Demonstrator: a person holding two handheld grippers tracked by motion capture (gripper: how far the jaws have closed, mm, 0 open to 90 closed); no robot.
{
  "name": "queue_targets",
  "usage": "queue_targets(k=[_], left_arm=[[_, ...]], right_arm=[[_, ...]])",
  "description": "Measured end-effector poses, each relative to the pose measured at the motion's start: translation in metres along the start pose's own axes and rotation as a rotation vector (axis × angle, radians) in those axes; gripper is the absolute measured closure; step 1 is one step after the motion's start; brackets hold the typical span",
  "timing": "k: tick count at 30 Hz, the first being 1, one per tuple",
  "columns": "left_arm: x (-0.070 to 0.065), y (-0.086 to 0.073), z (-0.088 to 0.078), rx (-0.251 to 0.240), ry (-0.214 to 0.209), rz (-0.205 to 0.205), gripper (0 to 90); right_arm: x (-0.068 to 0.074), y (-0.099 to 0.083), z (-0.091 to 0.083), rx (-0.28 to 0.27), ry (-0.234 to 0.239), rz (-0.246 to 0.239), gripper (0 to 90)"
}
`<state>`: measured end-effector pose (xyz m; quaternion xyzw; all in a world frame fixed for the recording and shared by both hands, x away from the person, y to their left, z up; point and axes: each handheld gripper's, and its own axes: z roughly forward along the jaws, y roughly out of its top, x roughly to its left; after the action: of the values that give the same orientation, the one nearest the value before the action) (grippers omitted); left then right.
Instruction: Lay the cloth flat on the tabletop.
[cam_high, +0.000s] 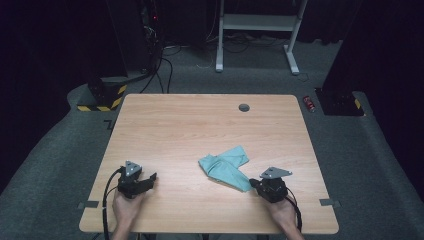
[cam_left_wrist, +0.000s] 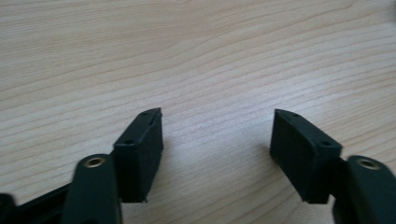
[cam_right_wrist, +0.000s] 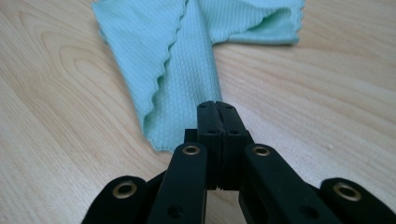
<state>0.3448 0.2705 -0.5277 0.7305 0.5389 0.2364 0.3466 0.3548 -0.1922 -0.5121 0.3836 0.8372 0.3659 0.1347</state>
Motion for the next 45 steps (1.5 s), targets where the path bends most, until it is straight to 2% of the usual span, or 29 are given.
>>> queue_targets(k=[2, 5, 8, 11, 15, 19, 21, 25, 28, 35, 42, 45], left_arm=[[-0.006, 0.006, 0.003, 0.009, -0.043, 0.002, 39.1], [-0.021, 0.021, 0.009, -0.006, -0.104, 0.019, 39.3], [-0.035, 0.041, 0.020, -0.008, -0.168, 0.029, 39.1], [-0.049, 0.059, 0.033, 0.000, -0.230, 0.020, 39.1], [-0.070, 0.078, 0.049, 0.009, -0.271, 0.037, 38.6], [-0.092, 0.091, 0.065, 0.038, -0.267, 0.083, 38.4], [-0.098, 0.096, 0.071, 0.066, -0.274, 0.097, 38.5], [-0.109, 0.107, 0.081, 0.096, -0.258, 0.121, 38.8], [-0.113, 0.109, 0.086, 0.106, -0.250, 0.110, 40.7], [-0.121, 0.108, 0.091, 0.134, -0.250, 0.122, 41.2], [-0.129, 0.104, 0.098, 0.160, -0.238, 0.187, 47.4], [-0.132, 0.104, 0.100, 0.164, -0.209, 0.226, 51.5]], right_arm=[[-0.001, -0.002, 0.003, 0.011, 0.001, -0.003, 89.6], [-0.001, -0.001, 0.005, 0.015, 0.001, -0.008, 89.7], [-0.001, 0.001, 0.007, 0.015, 0.002, -0.011, 89.5], [-0.001, 0.002, 0.008, 0.019, 0.017, 0.000, 89.2], [0.000, 0.003, 0.008, 0.017, 0.024, 0.003, 85.9], [0.000, 0.006, 0.009, 0.007, 0.029, 0.003, 80.9], [-0.001, 0.008, 0.010, -0.010, 0.040, 0.005, 77.8], [-0.002, 0.015, 0.013, -0.015, 0.038, 0.003, 75.9], [-0.004, 0.018, 0.018, -0.010, 0.036, 0.010, 75.4], [-0.008, 0.025, 0.027, 0.003, 0.043, 0.028, 72.7], [-0.005, 0.028, 0.037, 0.015, 0.042, 0.005, 79.2], [-0.005, 0.028, 0.038, 0.013, 0.050, 0.006, 83.8]])
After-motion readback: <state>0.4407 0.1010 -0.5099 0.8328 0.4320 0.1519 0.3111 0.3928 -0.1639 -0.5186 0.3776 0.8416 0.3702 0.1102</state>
